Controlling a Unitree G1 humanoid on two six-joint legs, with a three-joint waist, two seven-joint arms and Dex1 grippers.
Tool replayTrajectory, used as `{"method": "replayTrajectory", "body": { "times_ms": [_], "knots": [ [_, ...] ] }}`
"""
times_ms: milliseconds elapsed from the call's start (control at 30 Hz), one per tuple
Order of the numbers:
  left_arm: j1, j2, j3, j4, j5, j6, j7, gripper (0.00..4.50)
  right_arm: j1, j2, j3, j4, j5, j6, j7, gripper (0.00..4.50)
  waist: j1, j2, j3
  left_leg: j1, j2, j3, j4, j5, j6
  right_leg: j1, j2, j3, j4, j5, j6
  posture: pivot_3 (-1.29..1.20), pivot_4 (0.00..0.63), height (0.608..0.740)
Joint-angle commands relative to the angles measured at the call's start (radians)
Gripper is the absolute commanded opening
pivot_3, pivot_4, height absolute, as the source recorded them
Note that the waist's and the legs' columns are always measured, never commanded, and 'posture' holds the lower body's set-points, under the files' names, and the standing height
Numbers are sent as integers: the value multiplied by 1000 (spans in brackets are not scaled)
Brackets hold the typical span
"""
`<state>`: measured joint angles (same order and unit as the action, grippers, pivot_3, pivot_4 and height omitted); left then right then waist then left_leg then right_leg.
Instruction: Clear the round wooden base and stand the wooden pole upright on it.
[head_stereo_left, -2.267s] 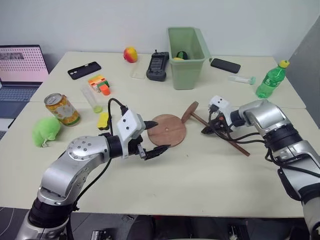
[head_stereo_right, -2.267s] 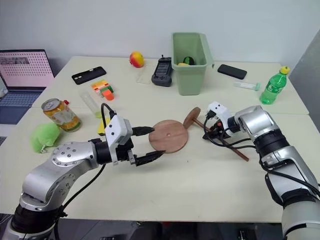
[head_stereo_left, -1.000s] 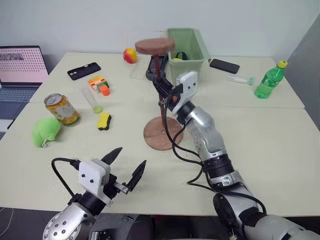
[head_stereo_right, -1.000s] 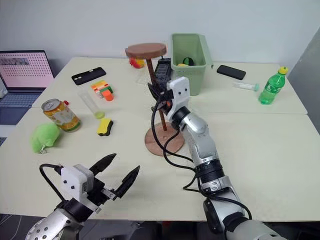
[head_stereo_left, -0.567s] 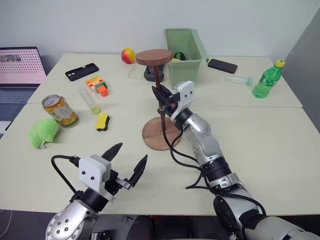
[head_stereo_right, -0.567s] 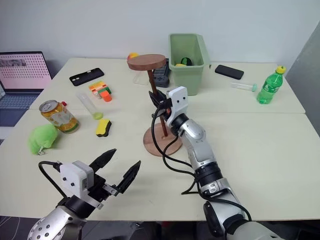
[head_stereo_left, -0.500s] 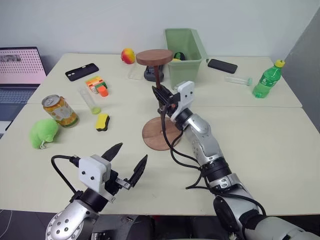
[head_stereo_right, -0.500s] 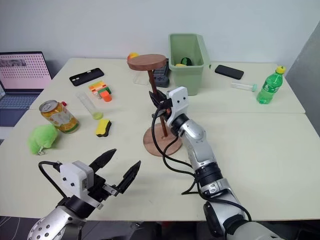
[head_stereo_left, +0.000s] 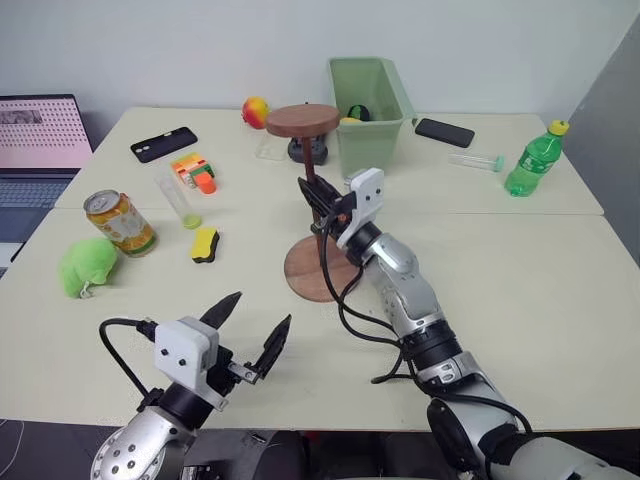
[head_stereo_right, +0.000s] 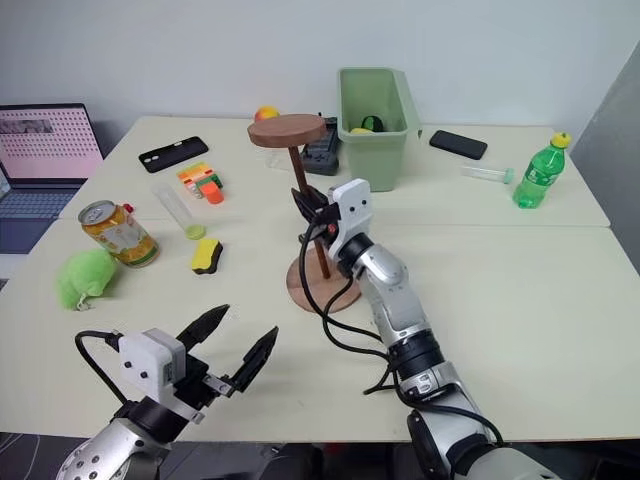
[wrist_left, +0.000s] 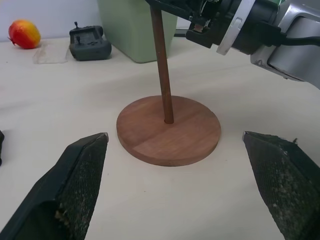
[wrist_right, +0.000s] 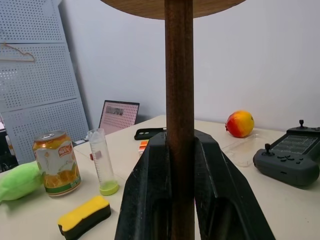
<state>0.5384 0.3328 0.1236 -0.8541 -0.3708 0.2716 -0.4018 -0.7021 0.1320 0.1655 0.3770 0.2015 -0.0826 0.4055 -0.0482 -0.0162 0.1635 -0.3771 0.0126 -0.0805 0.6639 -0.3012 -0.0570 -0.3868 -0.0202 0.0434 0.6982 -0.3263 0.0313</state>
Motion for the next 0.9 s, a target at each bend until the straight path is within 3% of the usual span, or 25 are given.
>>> {"method": "replayTrajectory", "body": {
  "times_ms": [33,233,500,900],
  "knots": [
    [8,-3,-2,-25,11,-28,9,4500,29,59,36,49,-30,-40,0,231,-2,0,0,0,0,0,0,0,0,0,0,0,0,0,0,0,150,740],
    [7,-4,-1,-34,11,-24,17,4500,47,11,66,49,-79,-124,20,231,-3,0,0,3,0,0,-1,0,0,2,0,0,0,0,0,0,150,740],
    [8,2,-2,-29,12,-33,17,4500,188,-73,108,-129,-58,25,129,231,-3,0,-2,12,0,0,-4,0,0,13,0,0,-4,0,0,0,150,740],
    [5,-4,-18,-28,21,-30,26,4500,215,-136,143,-172,-117,225,107,231,-3,1,-9,16,0,0,-4,0,1,17,1,0,-5,-1,-1,0,150,740]
  ]
}}
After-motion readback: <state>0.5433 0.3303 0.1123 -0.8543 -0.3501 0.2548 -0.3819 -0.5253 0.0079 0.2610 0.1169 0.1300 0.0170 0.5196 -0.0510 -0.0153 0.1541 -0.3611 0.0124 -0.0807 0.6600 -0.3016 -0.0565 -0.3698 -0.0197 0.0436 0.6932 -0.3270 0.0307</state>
